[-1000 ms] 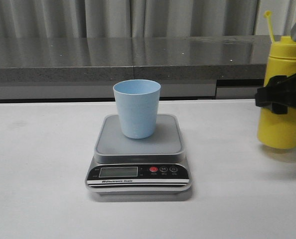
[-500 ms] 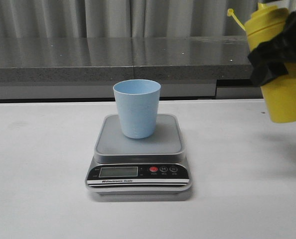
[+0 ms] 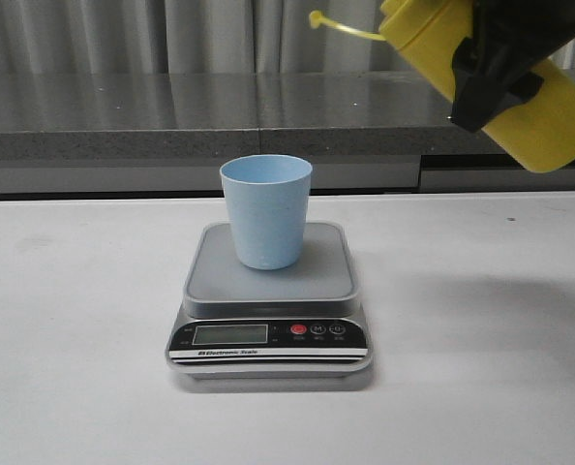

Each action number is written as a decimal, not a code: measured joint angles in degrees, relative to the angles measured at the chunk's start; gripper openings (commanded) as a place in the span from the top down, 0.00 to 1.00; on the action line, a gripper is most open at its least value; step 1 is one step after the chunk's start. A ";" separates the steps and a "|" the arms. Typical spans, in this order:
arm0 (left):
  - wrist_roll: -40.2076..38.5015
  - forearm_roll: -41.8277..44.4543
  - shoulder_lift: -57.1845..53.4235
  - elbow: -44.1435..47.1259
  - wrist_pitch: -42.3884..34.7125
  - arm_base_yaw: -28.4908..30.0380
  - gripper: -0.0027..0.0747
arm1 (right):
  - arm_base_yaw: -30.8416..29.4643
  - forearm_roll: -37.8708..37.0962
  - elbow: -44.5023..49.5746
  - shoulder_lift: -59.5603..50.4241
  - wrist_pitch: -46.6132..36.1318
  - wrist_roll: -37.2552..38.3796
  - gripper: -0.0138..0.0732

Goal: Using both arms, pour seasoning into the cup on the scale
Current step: 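Lift the yellow bottle with the right gripper and tilt it toward the cup, then tip the bottle nozzle down over the cup with the right gripper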

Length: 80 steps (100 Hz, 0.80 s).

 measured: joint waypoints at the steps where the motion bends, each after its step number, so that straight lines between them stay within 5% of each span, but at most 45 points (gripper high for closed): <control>1: 0.00 0.00 0.00 0.00 0.00 0.00 0.99 | 0.17 -0.53 0.00 0.00 0.13 -0.83 0.70; 38: 0.00 0.00 0.00 0.00 0.00 0.00 0.99 | 5.16 -18.60 -0.44 4.50 1.59 -5.54 0.70; 80: 0.00 0.00 0.00 0.00 0.00 0.00 0.99 | 5.56 -34.03 -6.80 14.36 6.28 2.07 0.70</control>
